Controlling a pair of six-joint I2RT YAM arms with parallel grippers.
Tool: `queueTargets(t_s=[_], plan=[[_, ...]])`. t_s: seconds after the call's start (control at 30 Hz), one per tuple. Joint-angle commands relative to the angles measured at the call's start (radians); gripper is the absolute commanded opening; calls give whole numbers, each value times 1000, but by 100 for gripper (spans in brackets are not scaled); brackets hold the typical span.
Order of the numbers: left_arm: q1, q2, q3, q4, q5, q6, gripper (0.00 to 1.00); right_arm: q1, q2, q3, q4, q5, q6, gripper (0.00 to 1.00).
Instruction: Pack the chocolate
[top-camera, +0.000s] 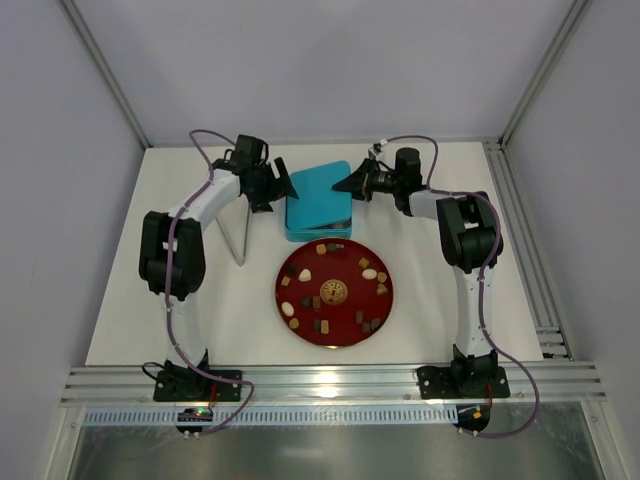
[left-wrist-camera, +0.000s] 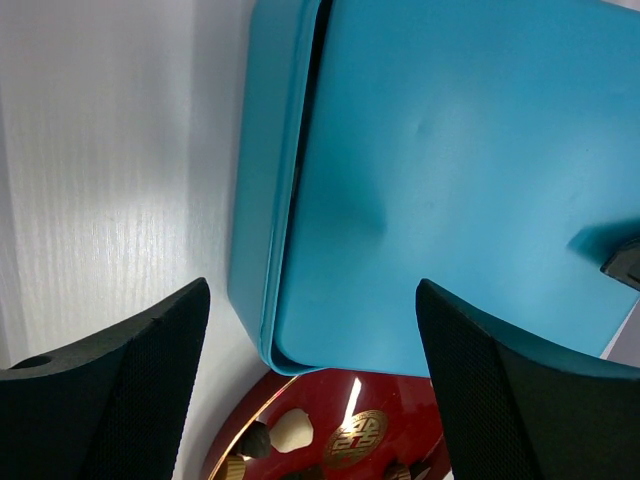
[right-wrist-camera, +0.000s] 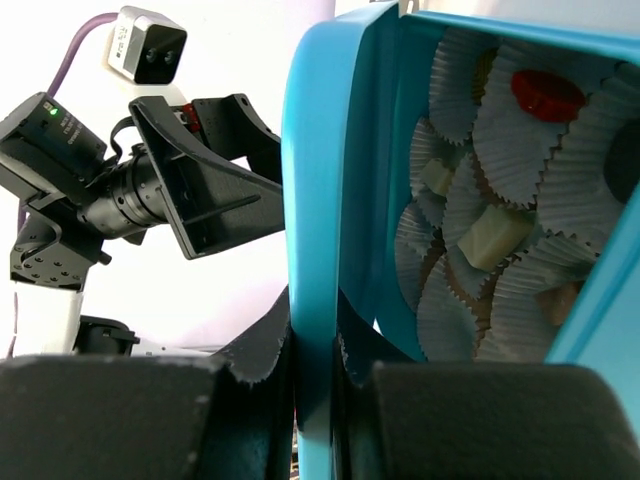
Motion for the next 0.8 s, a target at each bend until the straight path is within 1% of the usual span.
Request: queueTargets(t_s=[0.0,0.03,0.1,0.23,0.33,0.5,0.6,0.67,0.77], plan=[[-5,8,6,24,-18,20,82,-6,-2,24,-37,0,-36,16],[-5,10,5,25,-20,20,82,-7,-2,21,-39,-1,-34,20],[-5,12,6,25,-20,20,82,-10,-4,15,-44,2,-33,23],[-9,16,6,25,-21,21,82,-20,-16,1,-50,3,-33,35],[-10,18,3,26,-21,21,82,-27,-20,-9,-48,3,-28,41],[-10,15,-2,24,-26,21,82,-47,-36,-48,-13,3,-2,42],[-12,18,-2,24,-27,21,81,-60,-45,-61,-22,3,-10,42],[-12,18,-2,24,-29,21,81,-63,-53,-60,-47,9,-31,43],[-12,19,-5,24,-29,21,81,-64,-68,-54,-132,31,-99,43]])
